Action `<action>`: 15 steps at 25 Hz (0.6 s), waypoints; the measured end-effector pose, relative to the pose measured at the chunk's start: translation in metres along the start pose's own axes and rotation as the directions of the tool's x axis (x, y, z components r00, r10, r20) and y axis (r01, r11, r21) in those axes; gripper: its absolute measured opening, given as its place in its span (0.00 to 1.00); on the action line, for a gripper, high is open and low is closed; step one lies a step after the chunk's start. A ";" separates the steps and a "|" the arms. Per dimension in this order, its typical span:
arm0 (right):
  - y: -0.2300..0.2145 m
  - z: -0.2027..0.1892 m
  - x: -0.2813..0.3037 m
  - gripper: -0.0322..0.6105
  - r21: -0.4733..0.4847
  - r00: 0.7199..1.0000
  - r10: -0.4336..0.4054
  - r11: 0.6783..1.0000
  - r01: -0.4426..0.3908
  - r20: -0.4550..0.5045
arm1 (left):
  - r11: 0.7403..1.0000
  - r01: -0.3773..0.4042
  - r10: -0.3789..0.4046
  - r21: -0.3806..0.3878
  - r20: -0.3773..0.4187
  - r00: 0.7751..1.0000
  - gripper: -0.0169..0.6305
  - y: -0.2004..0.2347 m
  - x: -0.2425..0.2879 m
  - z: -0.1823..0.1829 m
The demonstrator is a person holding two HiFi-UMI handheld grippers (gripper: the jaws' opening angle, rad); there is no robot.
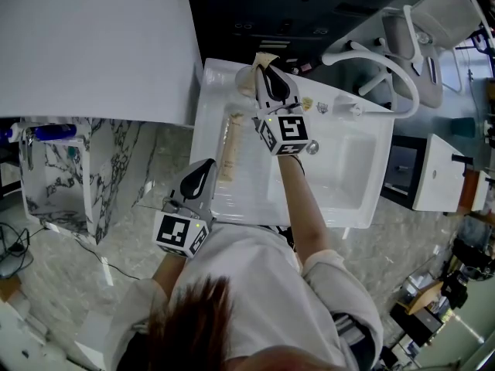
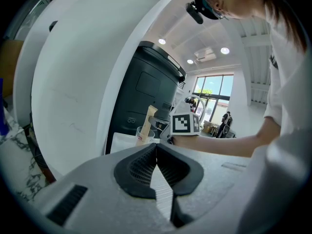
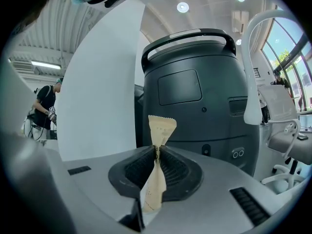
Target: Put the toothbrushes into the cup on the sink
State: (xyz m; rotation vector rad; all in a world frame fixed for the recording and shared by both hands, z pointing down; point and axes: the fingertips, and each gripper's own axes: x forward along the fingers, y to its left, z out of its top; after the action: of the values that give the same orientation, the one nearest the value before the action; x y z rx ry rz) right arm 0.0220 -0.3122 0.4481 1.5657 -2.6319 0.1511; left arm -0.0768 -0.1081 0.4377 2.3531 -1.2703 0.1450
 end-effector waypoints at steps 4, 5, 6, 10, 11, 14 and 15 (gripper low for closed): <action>-0.001 -0.008 0.006 0.11 0.005 0.999 0.008 1.000 -0.008 -0.031 | 1.000 0.001 -0.001 0.001 0.003 1.000 0.05 0.000 0.001 0.000; -0.002 -0.010 0.006 0.11 0.008 0.999 -0.001 1.000 0.001 -0.040 | 1.000 0.002 -0.002 0.001 0.003 1.000 0.05 0.000 0.001 0.000; -0.003 -0.012 0.006 0.12 0.011 0.999 -0.009 1.000 0.009 -0.048 | 1.000 0.003 -0.003 0.001 0.004 1.000 0.05 0.000 0.001 0.000; -0.005 -0.018 0.006 0.28 0.026 0.997 -0.019 0.999 0.021 -0.073 | 1.000 0.004 -0.004 0.004 0.004 1.000 0.05 0.002 0.000 0.001; -0.006 -0.019 0.005 0.29 0.028 0.997 -0.020 0.999 0.023 -0.075 | 1.000 0.003 -0.004 0.005 0.004 1.000 0.05 0.003 -0.001 0.001; -0.007 -0.018 0.003 0.29 0.031 0.997 -0.024 0.999 0.027 -0.074 | 1.000 0.004 -0.004 0.003 0.005 1.000 0.05 0.002 -0.002 0.000; -0.007 -0.017 0.003 0.29 0.032 0.997 -0.024 0.999 0.027 -0.073 | 1.000 0.004 -0.004 0.003 0.006 1.000 0.05 0.002 -0.002 0.000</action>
State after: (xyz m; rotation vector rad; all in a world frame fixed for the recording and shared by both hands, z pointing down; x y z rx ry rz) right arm 0.0274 -0.3159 0.4658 1.5719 -2.5665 0.2456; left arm -0.0792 -0.1077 0.4375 2.3603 -1.2683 0.1387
